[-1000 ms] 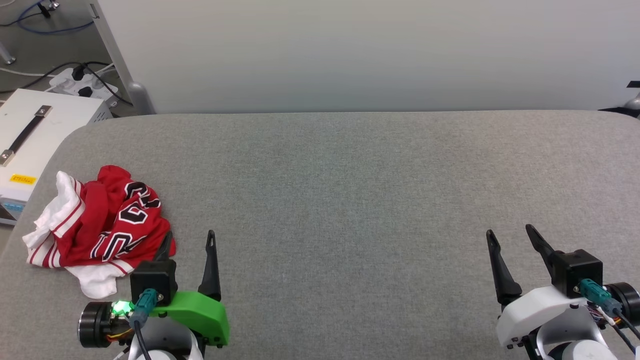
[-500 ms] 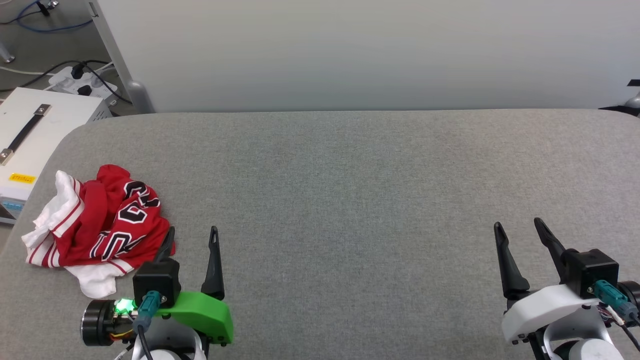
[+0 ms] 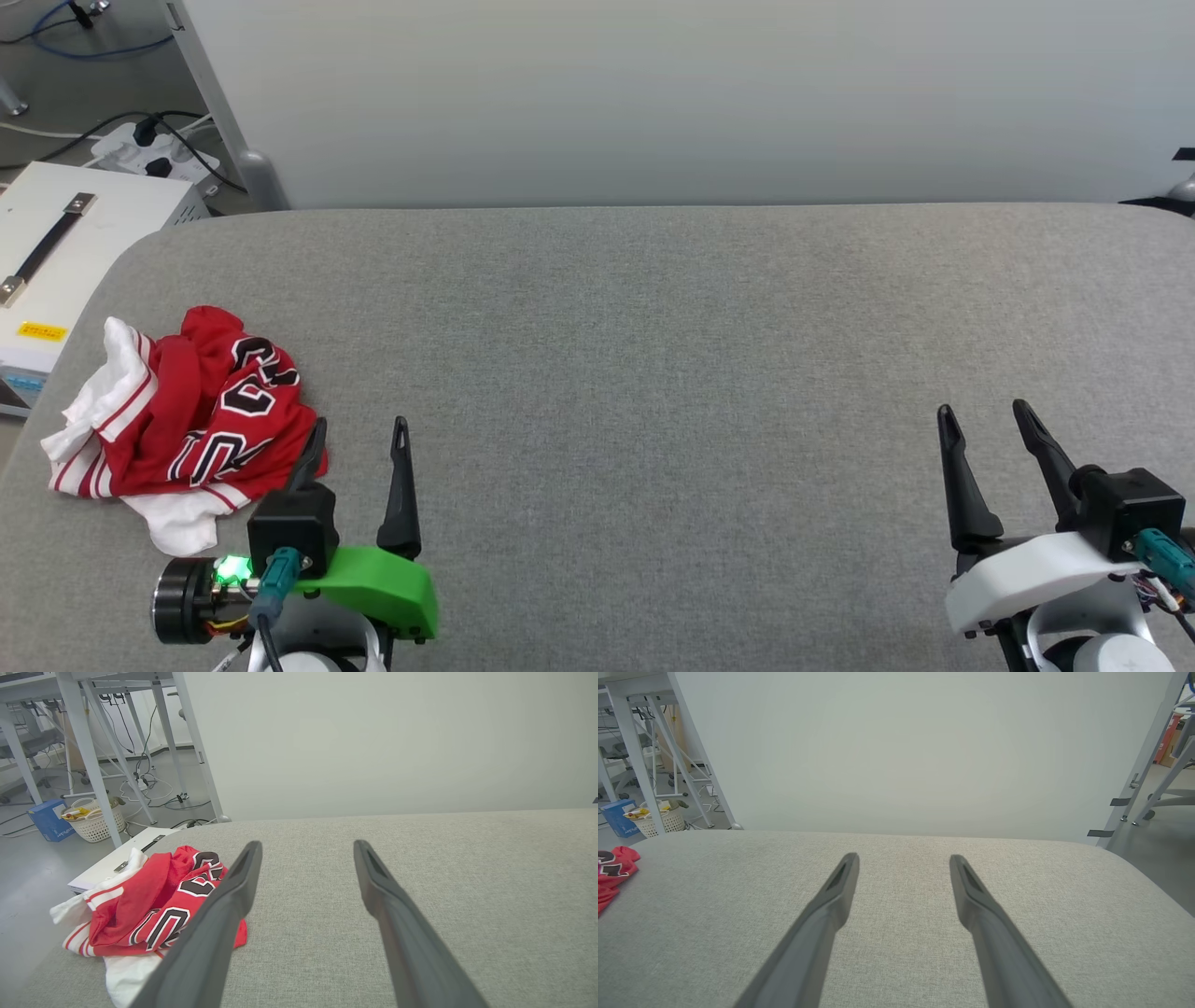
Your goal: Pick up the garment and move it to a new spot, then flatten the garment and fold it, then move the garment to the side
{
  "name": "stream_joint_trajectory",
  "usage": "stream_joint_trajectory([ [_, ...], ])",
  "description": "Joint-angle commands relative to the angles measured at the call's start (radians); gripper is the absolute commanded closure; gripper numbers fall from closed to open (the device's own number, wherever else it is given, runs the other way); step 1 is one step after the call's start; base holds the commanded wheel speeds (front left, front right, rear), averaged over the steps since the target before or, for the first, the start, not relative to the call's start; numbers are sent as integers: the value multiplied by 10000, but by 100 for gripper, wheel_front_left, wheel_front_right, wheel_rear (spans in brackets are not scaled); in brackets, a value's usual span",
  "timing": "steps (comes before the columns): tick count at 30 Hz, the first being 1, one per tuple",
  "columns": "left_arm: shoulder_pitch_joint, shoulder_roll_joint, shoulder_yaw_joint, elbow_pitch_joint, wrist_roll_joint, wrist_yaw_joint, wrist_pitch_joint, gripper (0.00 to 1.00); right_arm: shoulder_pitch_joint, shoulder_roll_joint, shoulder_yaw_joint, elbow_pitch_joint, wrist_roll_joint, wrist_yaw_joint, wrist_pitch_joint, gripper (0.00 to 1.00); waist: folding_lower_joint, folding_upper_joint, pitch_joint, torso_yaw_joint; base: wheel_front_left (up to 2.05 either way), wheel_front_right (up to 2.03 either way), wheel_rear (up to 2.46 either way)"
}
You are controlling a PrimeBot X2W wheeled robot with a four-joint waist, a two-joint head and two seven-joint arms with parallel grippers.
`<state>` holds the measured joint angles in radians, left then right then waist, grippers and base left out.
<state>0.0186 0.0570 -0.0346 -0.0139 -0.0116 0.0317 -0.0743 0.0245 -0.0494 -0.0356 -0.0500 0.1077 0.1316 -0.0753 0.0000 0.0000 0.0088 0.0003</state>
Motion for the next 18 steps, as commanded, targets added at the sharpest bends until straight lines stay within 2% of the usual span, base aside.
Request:
stream_joint_trajectory([
  [1, -32, 27, -47, -51, -66, 70, -118, 0, 139, -5, -38, -96, 129, -3, -132, 0, 0, 0, 1, 4, 0, 0, 0],
  [18, 60, -3, -129, -57, -96, 61, -467, 0, 381, -6, 39, -274, 302, -4, -476, 0, 0, 0, -40, 28, 0, 0, 0],
])
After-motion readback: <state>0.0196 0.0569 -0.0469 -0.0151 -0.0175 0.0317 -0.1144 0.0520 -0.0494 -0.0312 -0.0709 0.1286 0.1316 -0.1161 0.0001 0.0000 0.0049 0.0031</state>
